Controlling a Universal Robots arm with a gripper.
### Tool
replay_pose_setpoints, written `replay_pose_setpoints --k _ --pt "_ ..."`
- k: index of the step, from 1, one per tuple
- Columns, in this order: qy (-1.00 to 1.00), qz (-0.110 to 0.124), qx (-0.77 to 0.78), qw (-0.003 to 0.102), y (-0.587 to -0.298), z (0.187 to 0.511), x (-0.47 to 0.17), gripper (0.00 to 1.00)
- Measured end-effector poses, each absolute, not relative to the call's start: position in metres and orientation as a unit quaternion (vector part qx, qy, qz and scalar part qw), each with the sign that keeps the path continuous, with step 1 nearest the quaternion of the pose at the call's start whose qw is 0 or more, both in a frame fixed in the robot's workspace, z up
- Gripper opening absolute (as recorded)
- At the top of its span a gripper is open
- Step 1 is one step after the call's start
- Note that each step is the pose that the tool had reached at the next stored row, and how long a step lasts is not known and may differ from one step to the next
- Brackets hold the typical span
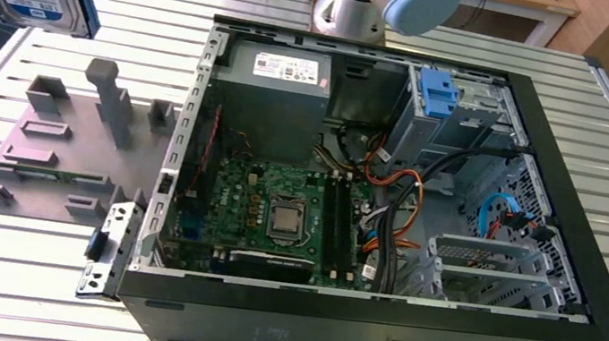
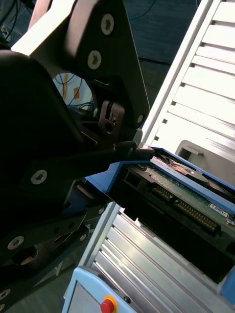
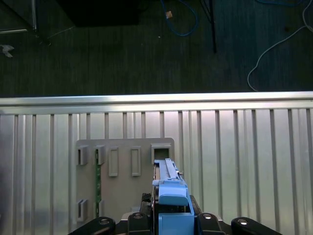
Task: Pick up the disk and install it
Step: 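Pick up the disk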
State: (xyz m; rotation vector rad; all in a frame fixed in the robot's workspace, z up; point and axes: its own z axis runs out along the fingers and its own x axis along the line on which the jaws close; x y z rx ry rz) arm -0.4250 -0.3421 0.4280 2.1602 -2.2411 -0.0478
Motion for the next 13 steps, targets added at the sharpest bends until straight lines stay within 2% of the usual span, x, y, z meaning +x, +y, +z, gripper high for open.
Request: replay_pose_setpoints --k 13 --pt "-0.720 -0.015 0.694 0.014 -0.3421 0.4385 -0.4250 0.37"
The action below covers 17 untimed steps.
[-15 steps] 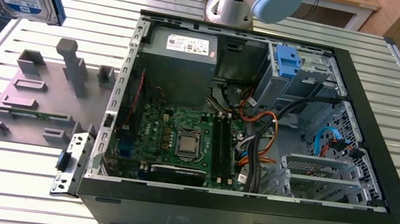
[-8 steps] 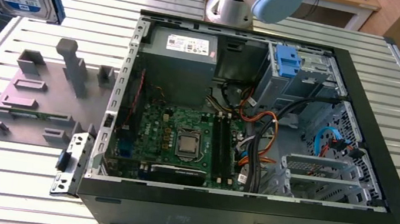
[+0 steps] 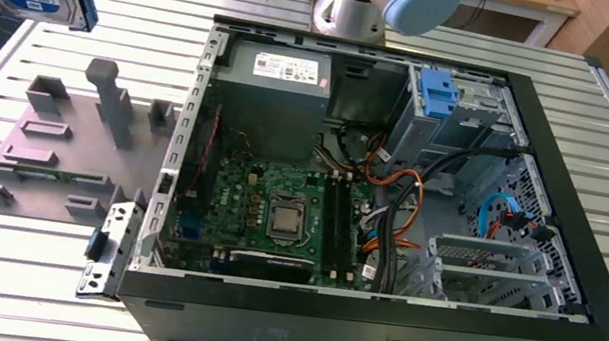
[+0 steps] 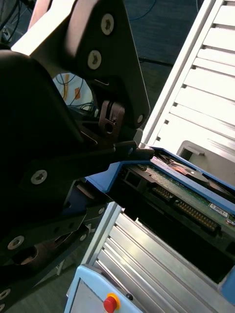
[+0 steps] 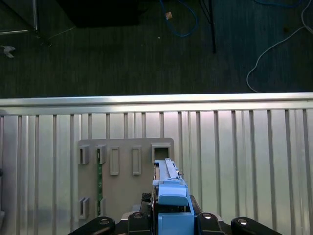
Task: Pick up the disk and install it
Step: 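Pick up the disk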
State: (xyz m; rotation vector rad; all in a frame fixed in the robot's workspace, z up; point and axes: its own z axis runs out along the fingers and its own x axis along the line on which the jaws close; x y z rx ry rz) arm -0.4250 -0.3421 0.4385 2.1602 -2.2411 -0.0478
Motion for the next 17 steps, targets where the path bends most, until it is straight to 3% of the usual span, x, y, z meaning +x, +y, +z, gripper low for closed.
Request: replay_pose_setpoints --k 17 --pt "-0.720 -0.015 0.694 0.014 -0.342 0.450 -0.425 0.37"
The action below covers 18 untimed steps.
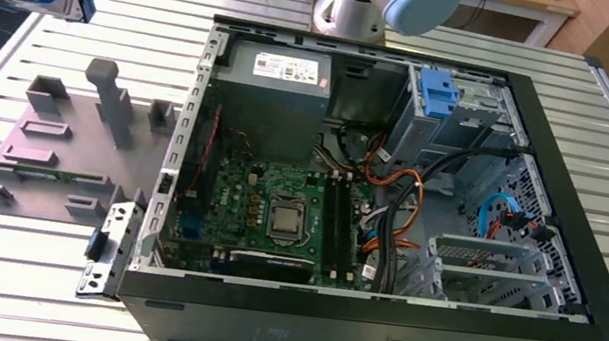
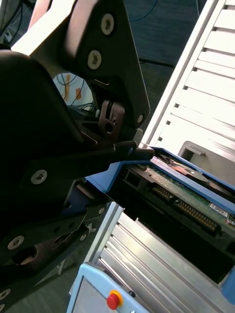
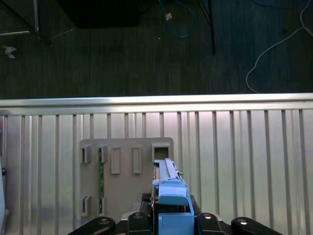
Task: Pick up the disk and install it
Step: 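Pick up the disk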
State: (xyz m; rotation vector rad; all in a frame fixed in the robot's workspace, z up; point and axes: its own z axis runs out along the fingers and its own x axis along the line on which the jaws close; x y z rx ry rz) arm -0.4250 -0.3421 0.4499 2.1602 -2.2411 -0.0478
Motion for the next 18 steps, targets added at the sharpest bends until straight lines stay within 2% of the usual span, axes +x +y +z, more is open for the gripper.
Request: replay_pose_setpoints --k 18 --pt "-0.720 -0.015 0.694 0.014 -0.342 0.462 -0.425 0.37"
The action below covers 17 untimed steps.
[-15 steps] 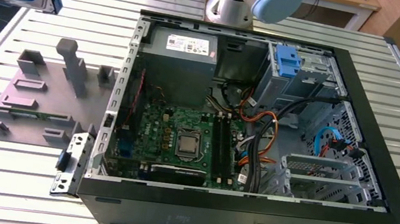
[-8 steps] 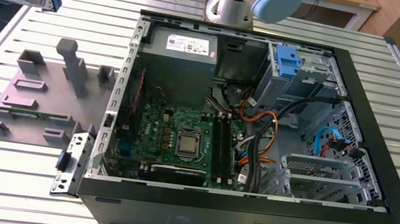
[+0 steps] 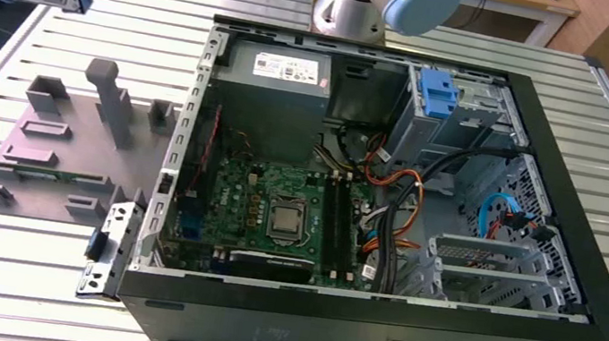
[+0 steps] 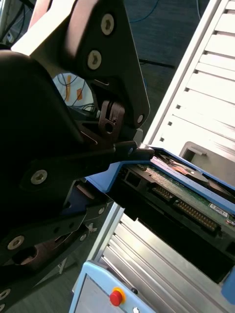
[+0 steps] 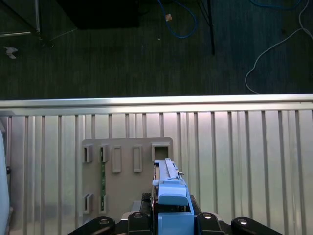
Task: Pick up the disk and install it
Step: 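Pick up the disk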
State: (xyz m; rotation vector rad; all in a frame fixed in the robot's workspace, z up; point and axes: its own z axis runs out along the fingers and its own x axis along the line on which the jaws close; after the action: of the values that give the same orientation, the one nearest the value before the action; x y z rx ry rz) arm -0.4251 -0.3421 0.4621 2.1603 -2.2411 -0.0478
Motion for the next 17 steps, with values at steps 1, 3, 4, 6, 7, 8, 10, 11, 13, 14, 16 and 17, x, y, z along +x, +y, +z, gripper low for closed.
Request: replay_pose_setpoints --k 1,3,4,6,7,8,10,11,13,14,16,17 --pt "-0.720 -0.015 0.694 0.014 -0.3421 0.4629 -0.4251 0.37" --pt "-0.720 -0.015 0.694 0.014 -0.3421 0.4642 -0.4251 0.37" --pt "-0.720 -0.015 0.694 0.014 -0.3421 0.4650 -0.4250 0.37" --pt "-0.720 -0.015 0.694 0.014 -0.3421 0.4663 -0.4251 0.37" --pt "-0.720 -0.015 0.694 0.014 -0.3421 0.4669 -0.4251 0.37" --pt "-0.720 -0.015 0.694 0.014 -0.3421 0.4677 -0.4250 0.37" --pt "-0.720 -0.015 0.694 0.014 -0.3421 0.4688 -0.4251 0.37" --pt "-0.720 -0.015 0.694 0.014 -0.3421 0.4690 -0.4251 0.37" --pt "-0.720 -0.015 0.694 0.014 -0.3421 0.4692 -0.4250 0.37" --pt "-0.720 -0.015 0.694 0.014 -0.3421 0.4692 -0.4250 0.37" --pt "-0.720 -0.015 0.694 0.014 -0.3421 0.4693 -0.4249 0.37" --pt "-0.720 -0.015 0.694 0.014 -0.3421 0.4694 -0.4246 0.37"
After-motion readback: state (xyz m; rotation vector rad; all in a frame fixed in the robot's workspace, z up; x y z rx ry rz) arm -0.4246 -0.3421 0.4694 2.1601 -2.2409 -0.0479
